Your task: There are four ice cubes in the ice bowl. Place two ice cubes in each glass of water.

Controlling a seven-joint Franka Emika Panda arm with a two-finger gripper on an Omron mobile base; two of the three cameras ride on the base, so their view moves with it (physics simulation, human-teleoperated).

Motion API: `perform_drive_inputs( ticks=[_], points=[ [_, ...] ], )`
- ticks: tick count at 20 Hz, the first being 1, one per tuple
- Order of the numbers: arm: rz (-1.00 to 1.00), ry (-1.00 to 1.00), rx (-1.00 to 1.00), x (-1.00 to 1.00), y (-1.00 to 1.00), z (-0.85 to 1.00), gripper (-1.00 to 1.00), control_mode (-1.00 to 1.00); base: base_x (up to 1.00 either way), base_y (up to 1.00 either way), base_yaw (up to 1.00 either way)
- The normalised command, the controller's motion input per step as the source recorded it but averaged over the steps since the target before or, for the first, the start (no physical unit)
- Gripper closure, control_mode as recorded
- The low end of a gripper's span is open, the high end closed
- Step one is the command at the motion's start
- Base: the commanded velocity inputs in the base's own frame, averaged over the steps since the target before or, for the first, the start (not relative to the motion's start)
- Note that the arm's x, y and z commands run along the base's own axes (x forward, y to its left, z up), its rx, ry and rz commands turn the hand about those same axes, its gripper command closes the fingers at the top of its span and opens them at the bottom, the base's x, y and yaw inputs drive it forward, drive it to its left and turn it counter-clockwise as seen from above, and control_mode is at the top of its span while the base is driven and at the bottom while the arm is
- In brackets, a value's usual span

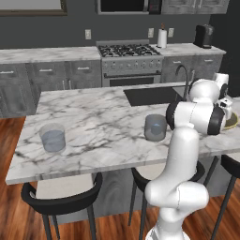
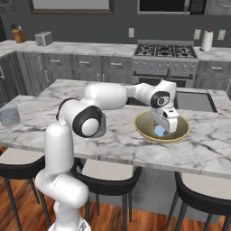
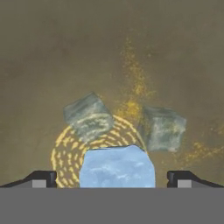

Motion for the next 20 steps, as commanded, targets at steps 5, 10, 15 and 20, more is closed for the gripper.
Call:
perform_drive_inputs(
  ticks=[5, 10, 15, 20],
  points=[
    [-0.01, 0.0, 0.0, 0.02, 0.12, 0.0, -1.0, -1.0, 0.0, 0.0, 0.0],
    [-0.04, 0.0, 0.0, -0.04, 0.02, -0.06, -1.0, -1.0, 0.0, 0.0, 0.0],
    [-0.04, 0.0, 0.0, -0.05, 0.0, -0.1, 1.0, -1.0, 0.0, 0.0, 0.0],
    [-0.01, 0.0, 0.0, 0.0, 0.0, -0.01, 1.0, -1.0, 0.0, 0.0, 0.0]
  ],
)
